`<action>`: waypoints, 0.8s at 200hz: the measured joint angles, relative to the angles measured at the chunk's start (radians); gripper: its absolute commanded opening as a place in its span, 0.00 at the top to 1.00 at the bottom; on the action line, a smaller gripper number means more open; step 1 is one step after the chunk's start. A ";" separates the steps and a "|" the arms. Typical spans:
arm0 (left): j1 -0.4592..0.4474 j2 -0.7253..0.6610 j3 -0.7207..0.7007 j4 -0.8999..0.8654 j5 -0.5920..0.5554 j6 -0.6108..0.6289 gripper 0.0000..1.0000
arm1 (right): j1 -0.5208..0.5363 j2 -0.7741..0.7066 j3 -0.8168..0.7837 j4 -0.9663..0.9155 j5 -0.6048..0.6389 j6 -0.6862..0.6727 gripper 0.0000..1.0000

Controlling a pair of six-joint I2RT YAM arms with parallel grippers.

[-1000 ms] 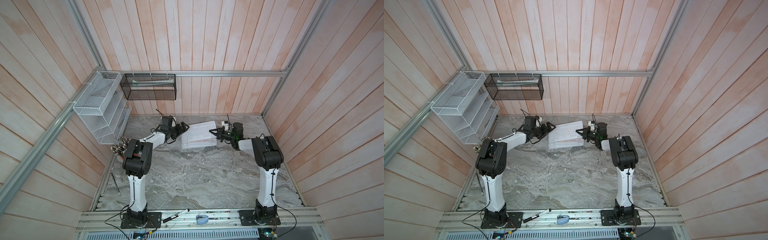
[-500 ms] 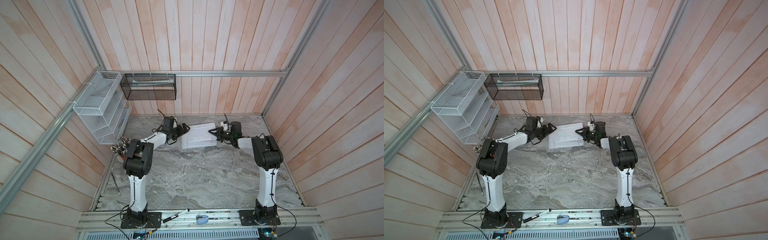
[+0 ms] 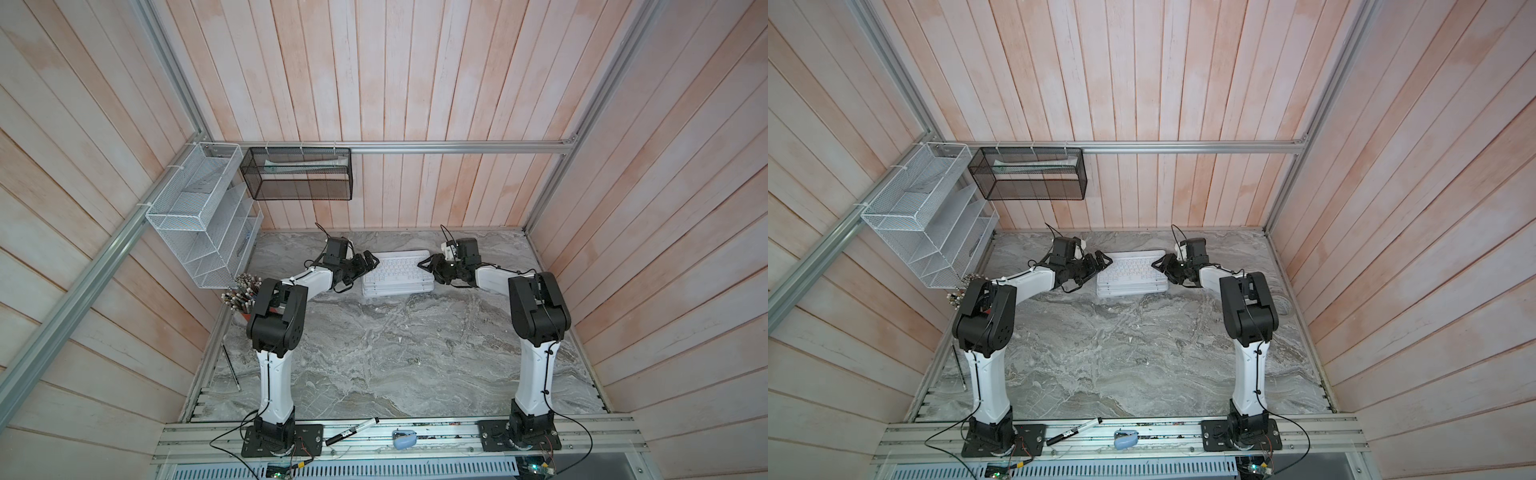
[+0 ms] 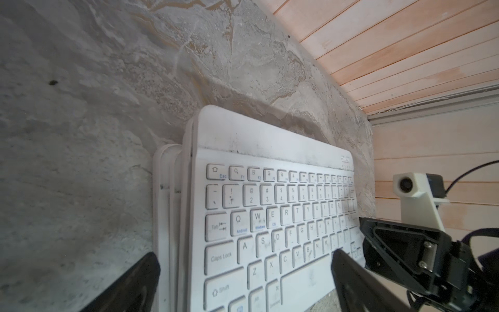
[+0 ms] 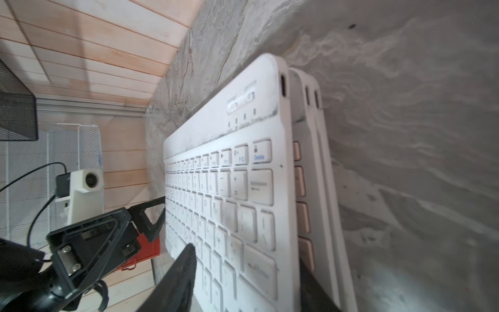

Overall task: Stack the numeric keypads
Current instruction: Place the numeric keypad at the numeric keypad.

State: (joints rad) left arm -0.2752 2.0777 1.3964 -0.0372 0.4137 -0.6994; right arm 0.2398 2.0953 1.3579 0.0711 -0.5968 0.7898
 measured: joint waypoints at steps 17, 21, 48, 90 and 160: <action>0.000 0.000 0.000 0.000 0.000 0.000 0.00 | 0.000 -0.024 0.003 -0.059 0.051 -0.040 0.48; 0.000 0.000 -0.001 0.000 0.000 0.000 0.00 | 0.000 -0.028 0.005 -0.072 0.063 -0.049 0.48; -0.002 0.000 -0.001 0.001 0.000 0.000 0.00 | -0.001 -0.051 0.014 -0.133 0.132 -0.096 0.48; -0.019 0.000 -0.006 0.006 0.000 0.000 0.00 | -0.001 -0.049 0.061 -0.181 0.182 -0.129 0.48; -0.038 -0.012 -0.036 -0.003 -0.005 0.000 0.00 | 0.000 -0.003 0.111 -0.203 0.196 -0.140 0.48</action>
State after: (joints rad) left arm -0.3134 2.0655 1.3605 -0.0399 0.4084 -0.6994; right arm 0.2398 2.0922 1.4693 -0.1314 -0.4007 0.6495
